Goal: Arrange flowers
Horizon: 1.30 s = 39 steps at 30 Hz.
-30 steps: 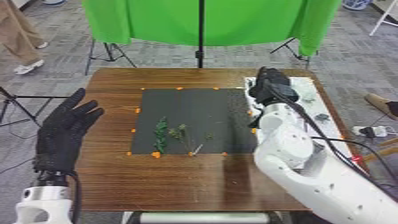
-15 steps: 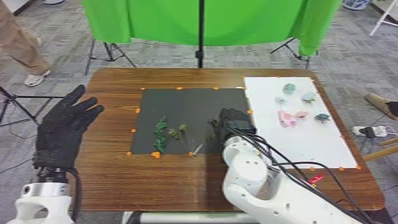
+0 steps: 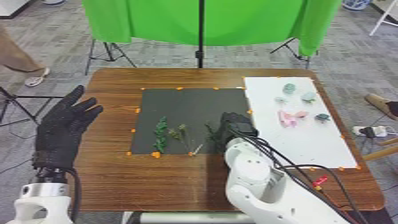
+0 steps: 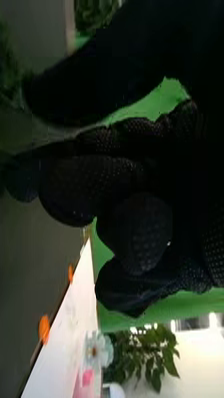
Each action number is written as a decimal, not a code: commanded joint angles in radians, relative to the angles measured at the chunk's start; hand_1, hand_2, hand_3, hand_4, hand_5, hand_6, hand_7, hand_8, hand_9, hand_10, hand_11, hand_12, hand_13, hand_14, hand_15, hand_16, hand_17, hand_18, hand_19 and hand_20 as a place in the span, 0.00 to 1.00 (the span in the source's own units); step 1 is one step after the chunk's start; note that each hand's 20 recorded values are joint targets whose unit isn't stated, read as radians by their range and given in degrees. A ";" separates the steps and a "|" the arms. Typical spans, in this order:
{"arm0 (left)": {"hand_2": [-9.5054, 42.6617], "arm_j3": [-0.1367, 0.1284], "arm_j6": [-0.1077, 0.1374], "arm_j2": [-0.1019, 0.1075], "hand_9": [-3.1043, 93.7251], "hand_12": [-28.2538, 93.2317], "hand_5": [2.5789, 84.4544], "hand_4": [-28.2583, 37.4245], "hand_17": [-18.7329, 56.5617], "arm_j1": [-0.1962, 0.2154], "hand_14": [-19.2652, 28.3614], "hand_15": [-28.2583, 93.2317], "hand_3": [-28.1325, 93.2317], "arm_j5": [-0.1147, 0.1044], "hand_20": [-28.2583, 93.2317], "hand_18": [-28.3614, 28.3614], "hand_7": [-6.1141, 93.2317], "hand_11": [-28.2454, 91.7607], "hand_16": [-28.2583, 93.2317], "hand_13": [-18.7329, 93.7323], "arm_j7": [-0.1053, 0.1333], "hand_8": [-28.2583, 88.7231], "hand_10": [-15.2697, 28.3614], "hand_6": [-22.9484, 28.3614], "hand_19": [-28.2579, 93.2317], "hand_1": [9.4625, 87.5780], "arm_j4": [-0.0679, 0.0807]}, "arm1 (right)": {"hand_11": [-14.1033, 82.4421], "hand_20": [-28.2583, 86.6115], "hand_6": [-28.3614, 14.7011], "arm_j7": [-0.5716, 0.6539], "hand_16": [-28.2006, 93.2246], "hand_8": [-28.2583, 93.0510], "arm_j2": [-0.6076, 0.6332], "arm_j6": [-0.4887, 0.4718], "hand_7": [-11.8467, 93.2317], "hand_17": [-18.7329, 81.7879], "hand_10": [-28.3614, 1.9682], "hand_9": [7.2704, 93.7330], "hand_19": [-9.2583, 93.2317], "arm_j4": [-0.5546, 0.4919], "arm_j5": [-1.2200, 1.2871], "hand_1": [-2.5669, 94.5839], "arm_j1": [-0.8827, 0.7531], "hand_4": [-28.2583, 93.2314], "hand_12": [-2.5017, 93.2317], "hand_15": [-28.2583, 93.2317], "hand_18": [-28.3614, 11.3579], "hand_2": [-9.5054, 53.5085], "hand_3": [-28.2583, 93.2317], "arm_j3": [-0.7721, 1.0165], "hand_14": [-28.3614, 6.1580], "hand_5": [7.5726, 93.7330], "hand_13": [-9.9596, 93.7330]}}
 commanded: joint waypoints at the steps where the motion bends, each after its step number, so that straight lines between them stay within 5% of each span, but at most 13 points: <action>1: 0.36 0.016 0.006 0.013 0.38 0.33 0.40 0.13 0.10 0.018 0.92 0.62 0.84 -0.009 0.38 0.85 0.18 0.45 0.18 0.37 0.022 0.17 0.80 0.62 0.58 0.22 0.004 | 0.73 0.83 0.51 -0.012 0.37 0.15 0.057 0.116 0.28 0.64 0.42 0.83 1.00 -0.022 -0.067 0.42 0.050 0.00 0.25 0.91 0.03 0.00 0.83 -0.021 0.52 0.87 0.84; 6: 0.36 0.017 0.012 0.019 0.38 0.33 0.40 0.13 0.10 0.024 0.92 0.62 0.84 -0.012 0.38 0.85 0.18 0.45 0.18 0.37 0.028 0.17 0.80 0.62 0.58 0.22 0.001 | 0.73 0.82 0.49 0.010 0.37 0.15 0.105 0.114 0.27 0.63 0.40 0.82 1.00 -0.045 -0.056 0.41 0.035 0.01 0.25 0.91 0.02 0.00 0.82 0.079 0.50 0.86 0.83; 14: 0.37 0.022 0.015 0.018 0.38 0.33 0.40 0.13 0.10 0.015 0.92 0.62 0.84 -0.016 0.38 0.85 0.18 0.45 0.18 0.37 0.036 0.17 0.80 0.62 0.58 0.22 0.007 | 0.60 0.73 0.43 0.070 0.33 0.15 0.209 0.098 0.22 0.56 0.18 0.69 1.00 0.007 0.030 0.39 0.043 0.02 0.19 0.87 0.00 0.00 0.83 0.179 0.33 0.65 0.73; 17: 0.37 0.031 0.018 0.015 0.38 0.33 0.40 0.12 0.10 -0.002 0.92 0.62 0.83 -0.024 0.38 0.85 0.18 0.45 0.18 0.37 0.035 0.17 0.80 0.62 0.58 0.22 0.021 | 0.53 0.71 0.46 0.079 0.32 0.15 0.233 0.079 0.21 0.56 0.16 0.71 1.00 0.021 0.064 0.39 0.027 0.02 0.18 0.86 0.00 0.00 0.83 0.200 0.30 0.62 0.72; 26: 0.37 0.035 0.014 0.012 0.37 0.33 0.40 0.11 0.10 -0.007 0.92 0.62 0.84 -0.027 0.38 0.85 0.18 0.45 0.18 0.37 0.029 0.17 0.80 0.62 0.58 0.21 0.024 | 0.50 0.69 0.51 0.100 0.32 0.15 0.226 0.061 0.22 0.54 0.15 0.71 1.00 0.130 0.108 0.39 0.045 0.02 0.19 0.85 0.00 0.00 0.83 0.145 0.30 0.59 0.71; 34: 0.37 0.047 0.007 0.011 0.37 0.33 0.40 0.11 0.10 -0.031 0.92 0.62 0.84 -0.030 0.38 0.85 0.18 0.45 0.18 0.37 0.024 0.17 0.80 0.62 0.58 0.21 0.039 | 0.50 0.68 0.61 0.112 0.33 0.15 0.240 0.160 0.25 0.57 0.34 0.81 1.00 0.240 0.060 0.48 0.112 0.00 0.20 0.81 0.00 0.00 0.84 0.018 0.45 0.71 0.79; 37: 0.37 0.045 0.012 0.011 0.37 0.33 0.40 0.11 0.10 -0.024 0.92 0.62 0.84 -0.031 0.38 0.85 0.18 0.45 0.18 0.37 0.023 0.17 0.80 0.62 0.58 0.21 0.041 | 0.37 0.68 0.65 0.110 0.36 0.25 0.262 0.238 0.27 0.61 0.58 0.95 1.00 0.244 0.004 0.60 0.114 0.00 0.31 0.77 0.00 0.00 0.79 -0.014 0.57 0.89 0.87; 39: 0.37 0.041 0.012 0.008 0.37 0.33 0.40 0.11 0.10 -0.017 0.92 0.62 0.84 -0.034 0.38 0.85 0.18 0.45 0.18 0.37 0.024 0.17 0.79 0.62 0.58 0.21 0.040 | 0.32 0.68 0.64 0.100 0.37 0.26 0.264 0.269 0.26 0.62 0.63 0.99 1.00 0.243 -0.035 0.63 0.116 0.00 0.35 0.75 0.02 0.00 0.78 -0.015 0.62 0.94 0.89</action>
